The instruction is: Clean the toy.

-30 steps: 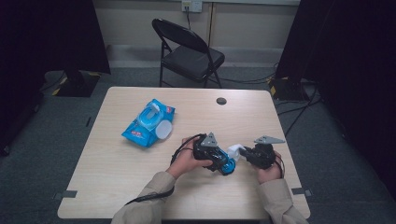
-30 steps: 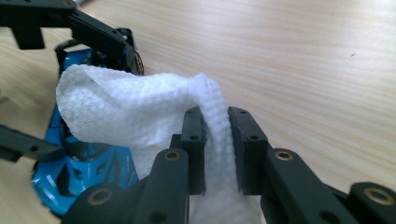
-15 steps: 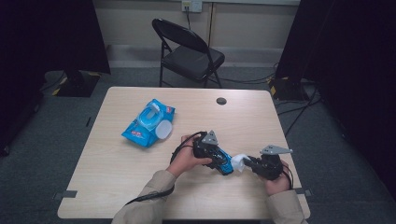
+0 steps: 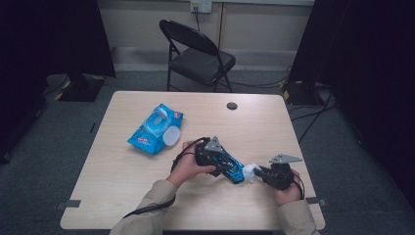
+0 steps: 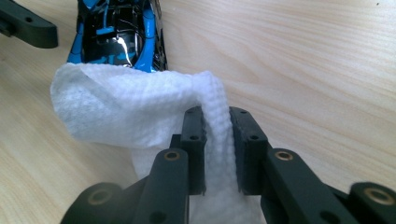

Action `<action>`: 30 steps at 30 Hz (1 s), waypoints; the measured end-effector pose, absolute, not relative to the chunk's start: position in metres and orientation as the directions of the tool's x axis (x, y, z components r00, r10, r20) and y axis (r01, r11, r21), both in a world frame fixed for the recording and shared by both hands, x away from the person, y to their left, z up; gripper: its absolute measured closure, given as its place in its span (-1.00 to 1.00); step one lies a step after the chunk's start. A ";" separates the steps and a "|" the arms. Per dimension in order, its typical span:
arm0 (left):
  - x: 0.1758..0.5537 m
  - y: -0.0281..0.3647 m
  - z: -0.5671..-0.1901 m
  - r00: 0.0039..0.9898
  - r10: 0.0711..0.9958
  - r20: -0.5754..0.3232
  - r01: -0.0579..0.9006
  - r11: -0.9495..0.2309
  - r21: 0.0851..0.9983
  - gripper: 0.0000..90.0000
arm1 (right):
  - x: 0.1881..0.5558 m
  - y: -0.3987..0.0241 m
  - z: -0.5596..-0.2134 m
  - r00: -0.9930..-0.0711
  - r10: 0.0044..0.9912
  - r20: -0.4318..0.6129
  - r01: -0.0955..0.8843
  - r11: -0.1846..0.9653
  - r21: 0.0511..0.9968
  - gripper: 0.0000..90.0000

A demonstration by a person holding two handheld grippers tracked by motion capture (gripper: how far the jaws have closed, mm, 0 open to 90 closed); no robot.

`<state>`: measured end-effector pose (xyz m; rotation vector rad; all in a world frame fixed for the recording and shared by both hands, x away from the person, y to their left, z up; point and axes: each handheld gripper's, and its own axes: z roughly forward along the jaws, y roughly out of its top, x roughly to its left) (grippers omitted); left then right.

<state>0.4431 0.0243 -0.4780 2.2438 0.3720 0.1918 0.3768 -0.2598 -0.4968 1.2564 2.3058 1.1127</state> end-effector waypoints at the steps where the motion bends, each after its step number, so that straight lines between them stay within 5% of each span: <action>1: 0.443 0.025 -0.478 0.945 0.327 0.011 0.203 -0.614 0.762 -0.65 | 0.377 -0.260 -0.497 -0.577 0.810 0.107 0.587 0.321 0.743 0.71; 30: 0.443 0.029 -0.482 0.923 0.378 -0.070 0.300 -0.593 0.747 -0.65 | 0.381 -0.257 -0.501 -0.593 0.799 0.100 0.581 0.338 0.741 0.71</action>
